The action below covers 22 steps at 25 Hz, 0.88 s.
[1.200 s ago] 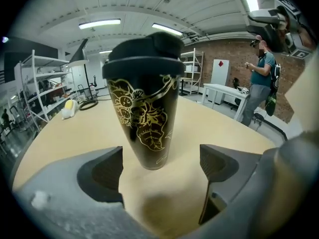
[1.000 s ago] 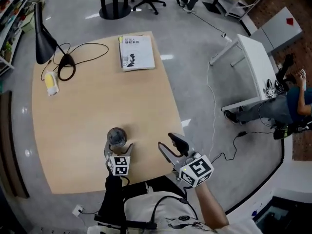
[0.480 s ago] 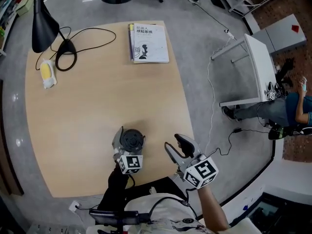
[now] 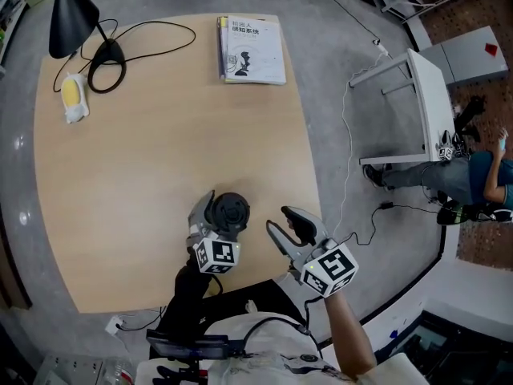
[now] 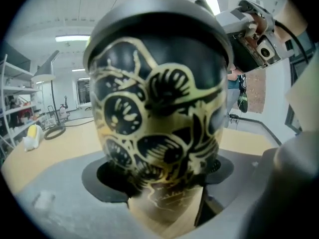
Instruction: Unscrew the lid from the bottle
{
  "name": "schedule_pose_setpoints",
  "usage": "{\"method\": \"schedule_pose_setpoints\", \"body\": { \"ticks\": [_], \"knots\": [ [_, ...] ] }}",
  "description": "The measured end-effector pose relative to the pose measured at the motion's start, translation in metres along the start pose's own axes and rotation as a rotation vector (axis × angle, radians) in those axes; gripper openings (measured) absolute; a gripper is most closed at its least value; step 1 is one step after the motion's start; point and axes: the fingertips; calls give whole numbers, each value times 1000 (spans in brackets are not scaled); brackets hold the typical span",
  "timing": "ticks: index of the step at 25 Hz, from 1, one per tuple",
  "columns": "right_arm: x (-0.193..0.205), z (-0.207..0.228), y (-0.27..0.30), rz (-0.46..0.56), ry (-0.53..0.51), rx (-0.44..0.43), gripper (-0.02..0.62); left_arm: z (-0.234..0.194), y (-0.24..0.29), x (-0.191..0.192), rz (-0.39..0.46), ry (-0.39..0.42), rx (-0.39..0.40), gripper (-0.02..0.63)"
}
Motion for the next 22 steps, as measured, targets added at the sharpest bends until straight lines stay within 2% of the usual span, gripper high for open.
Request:
{"method": "schedule_pose_setpoints", "body": {
  "ticks": [2,4,8,11,13,18,22],
  "knots": [
    [-11,-3,5,18,-36,-24,189,8,-2,-8,24,-22,47,403],
    [-21,-16,8,22,-94,-91,203,15,-12,-21,53,-31,83,404],
    [-47,-60,4,4,-206,-306,346,27,-46,-52,94,-12,72,405],
    [-59,-73,-12,-8,-377,-376,436,42,-56,-90,105,4,85,405],
    [-61,-79,-23,-36,-468,-394,467,53,-65,-113,110,24,97,407],
    [-67,-76,-63,-4,-553,-410,472,116,-80,-149,154,161,174,407],
    [-58,-67,-103,62,-568,-456,463,171,-81,-160,177,171,247,407]
  ]
}}
Point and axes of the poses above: the fingertips, and each gripper's own axes: y forward along the fingers, z to its right, x out of its underside, and after that the axes turned 13 degrees about -y, right-handed
